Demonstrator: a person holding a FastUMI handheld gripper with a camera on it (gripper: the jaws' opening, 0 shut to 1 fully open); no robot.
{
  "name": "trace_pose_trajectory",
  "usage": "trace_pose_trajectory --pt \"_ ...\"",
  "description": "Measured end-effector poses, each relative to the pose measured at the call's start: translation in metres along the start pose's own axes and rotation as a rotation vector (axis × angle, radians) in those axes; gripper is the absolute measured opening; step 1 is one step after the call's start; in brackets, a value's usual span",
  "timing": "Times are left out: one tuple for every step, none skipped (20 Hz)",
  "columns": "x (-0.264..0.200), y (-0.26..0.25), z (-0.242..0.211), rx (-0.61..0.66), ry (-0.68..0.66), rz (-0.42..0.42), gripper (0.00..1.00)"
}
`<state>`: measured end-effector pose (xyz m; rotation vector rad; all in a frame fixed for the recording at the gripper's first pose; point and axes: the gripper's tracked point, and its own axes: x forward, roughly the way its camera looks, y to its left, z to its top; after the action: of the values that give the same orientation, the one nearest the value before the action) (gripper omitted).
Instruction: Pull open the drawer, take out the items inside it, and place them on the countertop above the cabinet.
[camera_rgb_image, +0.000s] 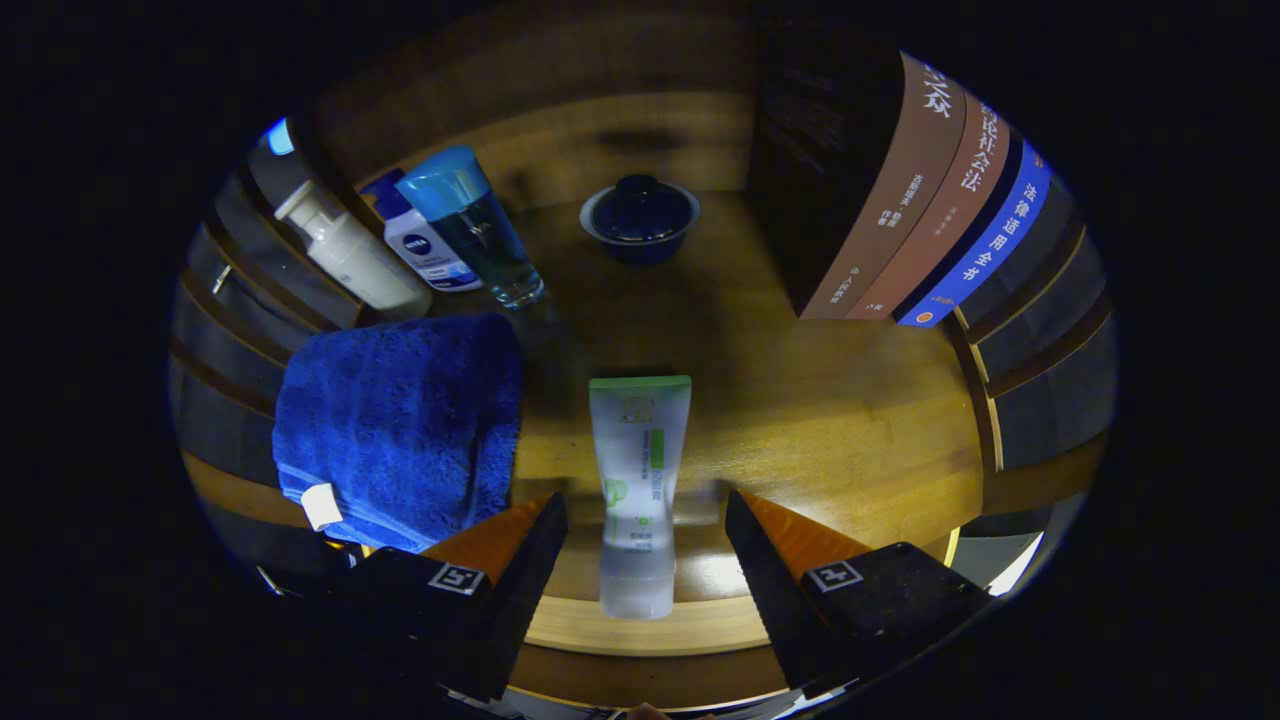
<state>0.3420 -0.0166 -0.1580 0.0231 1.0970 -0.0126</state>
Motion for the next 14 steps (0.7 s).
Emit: trace_pose_trajectory --pt "-0.007 0.003 0.0 -0.006 -0.023 0.02 1.0" --pt "-0.014 0.005 -0.001 -0.009 -0.051 0.035 1.0" --pt "-0.022 0.008 -0.003 -0.01 -0.081 0.053 1.0" --pt "-0.031 0.011 -0.005 -0.01 -0.116 0.068 1.0" --pt "-0.042 0.014 -0.008 -0.011 -0.154 0.082 1.0" --pt "-0.052 0.016 -0.01 -0.016 -0.198 0.093 1.0" --pt "-0.062 0.02 -0.011 -0.022 -0.244 0.11 1.0" --pt "-0.074 0.023 -0.012 -0.027 -0.284 0.124 1.0" --pt "-0.086 0.026 -0.014 -0.024 -0.325 0.13 1.0" --pt "-0.097 0.031 -0.015 -0.022 -0.37 0.144 1.0" --pt "-0.109 0.038 -0.015 -0.022 -0.42 0.162 1.0" --pt "-0.124 0.045 -0.019 -0.027 -0.47 0.184 1.0" --pt "-0.138 0.052 -0.023 -0.028 -0.525 0.209 1.0" --pt "-0.152 0.06 -0.029 -0.029 -0.585 0.229 1.0"
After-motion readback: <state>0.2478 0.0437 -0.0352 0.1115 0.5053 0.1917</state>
